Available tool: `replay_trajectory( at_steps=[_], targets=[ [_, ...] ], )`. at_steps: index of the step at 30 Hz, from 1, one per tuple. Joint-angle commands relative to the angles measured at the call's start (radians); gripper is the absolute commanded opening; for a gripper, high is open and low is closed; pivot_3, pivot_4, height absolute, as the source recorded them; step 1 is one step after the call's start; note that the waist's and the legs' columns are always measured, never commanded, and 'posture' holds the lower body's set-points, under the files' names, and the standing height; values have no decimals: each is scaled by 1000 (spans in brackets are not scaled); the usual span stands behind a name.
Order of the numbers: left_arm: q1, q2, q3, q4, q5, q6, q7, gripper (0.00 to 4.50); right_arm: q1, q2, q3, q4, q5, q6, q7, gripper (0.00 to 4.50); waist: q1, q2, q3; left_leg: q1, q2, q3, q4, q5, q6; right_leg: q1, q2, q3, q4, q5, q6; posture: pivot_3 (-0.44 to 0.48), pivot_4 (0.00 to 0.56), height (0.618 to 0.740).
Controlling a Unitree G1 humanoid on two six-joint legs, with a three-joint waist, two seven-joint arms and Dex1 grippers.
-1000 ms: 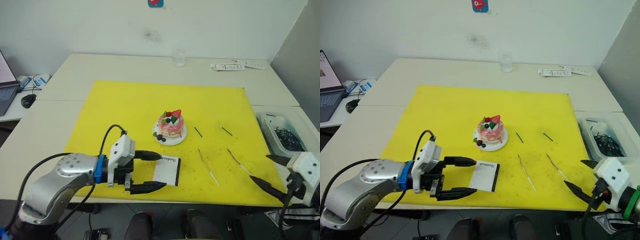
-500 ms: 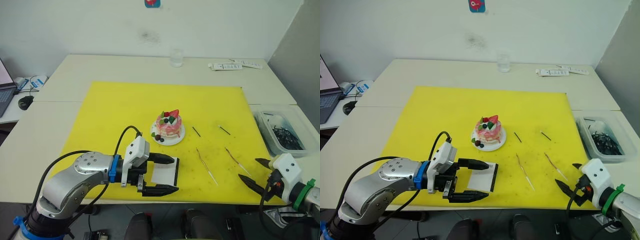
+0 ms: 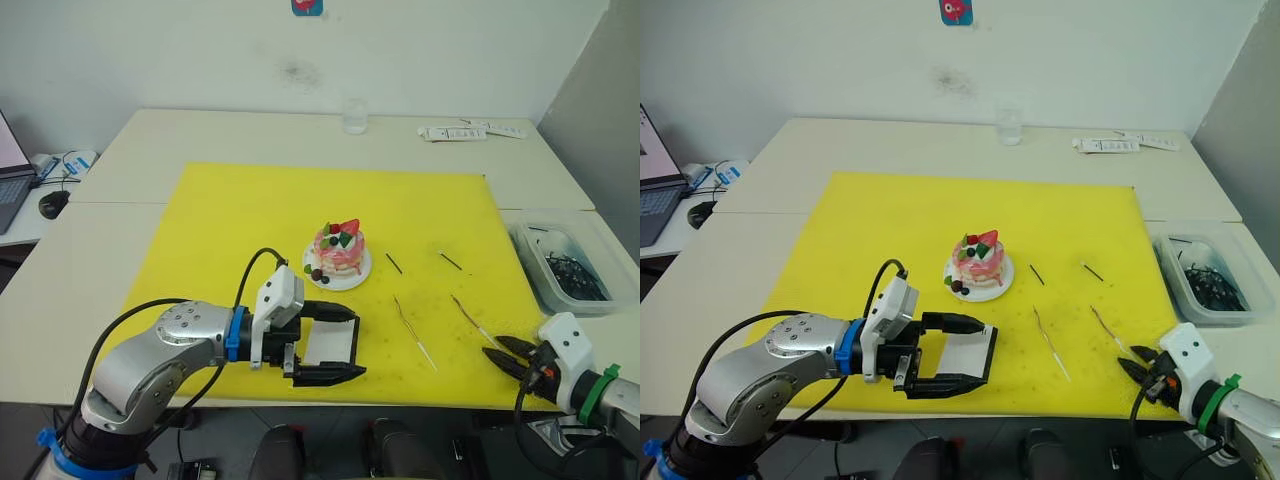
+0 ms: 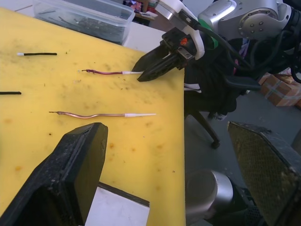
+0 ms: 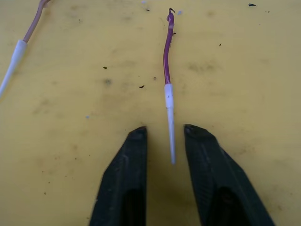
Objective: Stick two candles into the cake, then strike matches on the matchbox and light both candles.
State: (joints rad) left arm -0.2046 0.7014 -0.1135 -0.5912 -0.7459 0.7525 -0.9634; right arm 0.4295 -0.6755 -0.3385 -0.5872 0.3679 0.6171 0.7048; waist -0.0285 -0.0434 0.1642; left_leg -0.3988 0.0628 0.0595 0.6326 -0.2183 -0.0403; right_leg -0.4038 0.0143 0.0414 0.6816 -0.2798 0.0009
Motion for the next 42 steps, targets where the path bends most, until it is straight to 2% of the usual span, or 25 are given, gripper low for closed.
replay_trajectory(
  at_steps=[1, 8, 11, 14, 18, 24, 32, 42],
  targets=[
    [-13, -19, 8, -14, -25, 7, 25, 4500, 13, 14, -31, -39, 32, 16, -15, 19, 0, 0, 0, 0, 0, 0, 0, 0, 0, 0, 0, 0, 0, 0, 0, 0, 150, 740],
    [-24, -71, 49, 22, -94, 100, 133, 4500, -43, 57, -168, -130, 258, 145, -57, 19, -1, 1, 0, 0, 0, 0, 0, 0, 0, 0, 0, 0, 0, 0, 0, 0, 150, 740],
    [-35, -95, 89, 48, -204, 190, 180, 4500, -113, 60, -232, -185, 477, 249, -119, 19, -2, 1, 0, 0, 0, 0, 0, 0, 0, 0, 0, 0, 0, 1, 1, 0, 150, 740],
    [-57, -118, 116, 64, -298, 253, 222, 4500, -184, 42, -242, -211, 684, 316, -209, 19, -1, 0, 0, 0, 0, -1, 0, 0, 0, 0, 0, 0, 1, 1, 1, 0, 150, 740],
    [-129, -219, 185, 142, -618, 324, 409, 4500, -352, 5, -149, -192, 1081, 301, -441, 19, -1, 0, 0, -1, 0, -1, 1, 0, 0, 0, 0, 0, 0, 1, 2, 0, 150, 740],
    [-193, -298, 185, 196, -848, 287, 585, 4500, -494, -50, 11, -148, 1425, 203, -649, 19, -1, -1, 1, -3, -1, -1, 3, 0, 0, 0, 0, 1, -1, 2, 3, 0, 150, 740],
    [-208, -358, 174, 224, -999, 217, 716, 4500, -576, -81, 131, -137, 1589, 120, -745, 19, -1, -1, 1, -3, -1, -1, 4, 0, 0, 0, 1, 1, -1, 2, 3, 0, 150, 740],
    [-209, -368, 151, 237, -1080, 175, 766, 4500, -612, -87, 200, -150, 1604, 80, -764, 19, 0, -1, 1, -3, -1, -1, 4, 0, 0, 0, 1, 1, -1, 2, 4, 0, 150, 740]
  ],
)
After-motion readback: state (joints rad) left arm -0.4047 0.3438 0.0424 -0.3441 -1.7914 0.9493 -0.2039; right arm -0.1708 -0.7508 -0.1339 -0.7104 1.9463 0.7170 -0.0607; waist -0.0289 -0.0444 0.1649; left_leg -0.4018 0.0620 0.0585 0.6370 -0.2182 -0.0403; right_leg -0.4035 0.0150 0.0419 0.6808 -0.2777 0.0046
